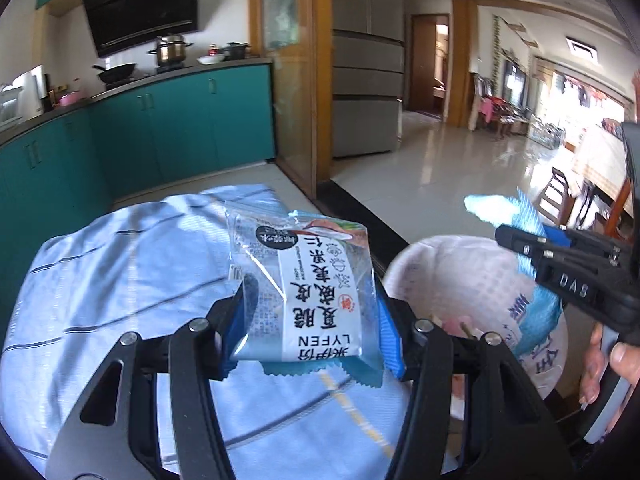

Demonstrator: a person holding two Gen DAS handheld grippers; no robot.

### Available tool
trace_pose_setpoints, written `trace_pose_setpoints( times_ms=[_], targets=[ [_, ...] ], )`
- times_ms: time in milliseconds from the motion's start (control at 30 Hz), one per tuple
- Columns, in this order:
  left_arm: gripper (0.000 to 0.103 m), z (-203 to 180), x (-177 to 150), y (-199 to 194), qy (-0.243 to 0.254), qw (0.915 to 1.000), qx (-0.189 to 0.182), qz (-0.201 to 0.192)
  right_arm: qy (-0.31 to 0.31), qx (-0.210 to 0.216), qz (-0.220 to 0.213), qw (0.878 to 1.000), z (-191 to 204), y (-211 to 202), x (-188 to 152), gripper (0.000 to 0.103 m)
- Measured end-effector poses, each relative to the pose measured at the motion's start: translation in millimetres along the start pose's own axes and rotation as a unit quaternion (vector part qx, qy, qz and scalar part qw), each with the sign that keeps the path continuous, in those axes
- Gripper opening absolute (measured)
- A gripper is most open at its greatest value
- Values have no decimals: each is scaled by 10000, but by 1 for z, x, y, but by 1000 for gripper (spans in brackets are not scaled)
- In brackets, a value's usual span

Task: Collect trash
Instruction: 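Carry the snack bag and blue cloth over the white bin with both tools, then open both tools to drop the snack bag and cloth into the bin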

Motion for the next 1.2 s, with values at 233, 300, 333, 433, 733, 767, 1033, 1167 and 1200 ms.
trace_pose_setpoints(
  times_ms=[233,300,333,433,733,767,1033,1167,1200],
  targets=[
    [56,-67,-8,28,494,9982,-272,189,267,-310,70,9991,-50,0,-10,36],
    [56,-82,-8,34,640,9973,-314,155,330,-413,103,9985,-62,0,-14,36],
    [56,-89,-7,37,691,9969,-351,140,372,-440,123,9983,-66,0,-16,36],
    [56,-107,-5,46,771,9959,-457,111,491,-509,136,9974,-78,-2,-19,36],
    [56,-132,-8,67,474,9931,-1034,296,631,-589,241,9960,-92,1,-25,36],
    [56,-133,-8,67,440,9927,-1078,300,631,-590,246,9960,-93,1,-25,36],
    [70,-136,-8,68,468,9923,-1114,283,632,-592,299,9958,-93,6,-26,36],
    [77,-133,-6,63,467,9930,-1072,193,669,-548,392,9955,-93,10,-26,36],
    [78,-132,-6,62,483,9933,-1032,179,675,-542,414,9954,-92,11,-27,36]
  ],
)
Point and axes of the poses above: each gripper's, at about its wrist camera, not at the fingertips, and y roughly the way its jaws point, z to its left, x to its top, the point moved 4 cm from there along y, roughly the way its jaws point, and after that the axes turned 5 degrees about y, right-handed, at the moved point
